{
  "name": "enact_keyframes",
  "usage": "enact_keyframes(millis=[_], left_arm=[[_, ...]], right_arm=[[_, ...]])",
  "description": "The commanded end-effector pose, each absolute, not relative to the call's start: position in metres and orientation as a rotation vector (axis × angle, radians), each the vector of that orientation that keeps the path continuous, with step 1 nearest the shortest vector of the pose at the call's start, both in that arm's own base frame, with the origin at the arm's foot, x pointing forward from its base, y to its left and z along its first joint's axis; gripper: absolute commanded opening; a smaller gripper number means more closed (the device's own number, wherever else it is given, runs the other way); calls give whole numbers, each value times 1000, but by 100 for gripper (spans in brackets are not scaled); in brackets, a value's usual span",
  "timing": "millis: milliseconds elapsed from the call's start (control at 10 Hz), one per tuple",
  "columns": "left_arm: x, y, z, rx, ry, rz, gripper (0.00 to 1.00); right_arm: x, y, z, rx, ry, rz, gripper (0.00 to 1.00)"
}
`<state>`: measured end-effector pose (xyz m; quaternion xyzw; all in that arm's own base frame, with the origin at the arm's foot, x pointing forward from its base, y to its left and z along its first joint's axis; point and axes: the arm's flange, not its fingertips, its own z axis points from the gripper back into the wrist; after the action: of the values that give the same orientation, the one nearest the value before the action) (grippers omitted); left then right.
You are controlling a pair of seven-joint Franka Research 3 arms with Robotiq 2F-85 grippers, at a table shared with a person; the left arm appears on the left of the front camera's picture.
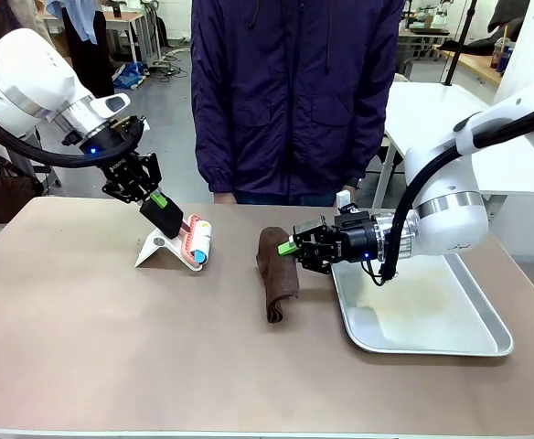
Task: Clean the surface of the table.
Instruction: Return the Lint Roller and towel to their original positions.
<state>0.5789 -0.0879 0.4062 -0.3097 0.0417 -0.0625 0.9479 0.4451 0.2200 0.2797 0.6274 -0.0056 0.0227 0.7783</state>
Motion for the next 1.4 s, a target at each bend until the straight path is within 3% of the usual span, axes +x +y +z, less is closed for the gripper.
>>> enact_keyframes(millis=[0, 300, 400, 500, 600, 700, 1000, 1200, 1300], left_arm=[[579, -86, 399, -592, 120, -120, 22], [579, -85, 397, -604, 122, -109, 22], [579, -84, 397, -599, 125, -106, 40], [579, -84, 398, -600, 126, -102, 80], [580, -83, 399, -601, 123, -102, 97], [580, -83, 399, -599, 120, -101, 100], [580, -80, 400, -605, 116, -100, 100], [580, -79, 400, -609, 113, -100, 100], [579, -78, 401, -610, 112, -102, 100]], right_arm=[[450, 221, 281, 1383, -33, 65, 13], [450, 221, 280, 1384, -30, 63, 13], [450, 221, 280, 1383, -27, 62, 13], [450, 221, 280, 1384, -28, 62, 13], [450, 221, 280, 1384, -28, 63, 13], [451, 222, 278, 1371, -20, 65, 13], [450, 221, 277, 1298, 20, 63, 98], [450, 221, 278, 1287, 29, 62, 100], [450, 221, 277, 1278, 26, 59, 93]])
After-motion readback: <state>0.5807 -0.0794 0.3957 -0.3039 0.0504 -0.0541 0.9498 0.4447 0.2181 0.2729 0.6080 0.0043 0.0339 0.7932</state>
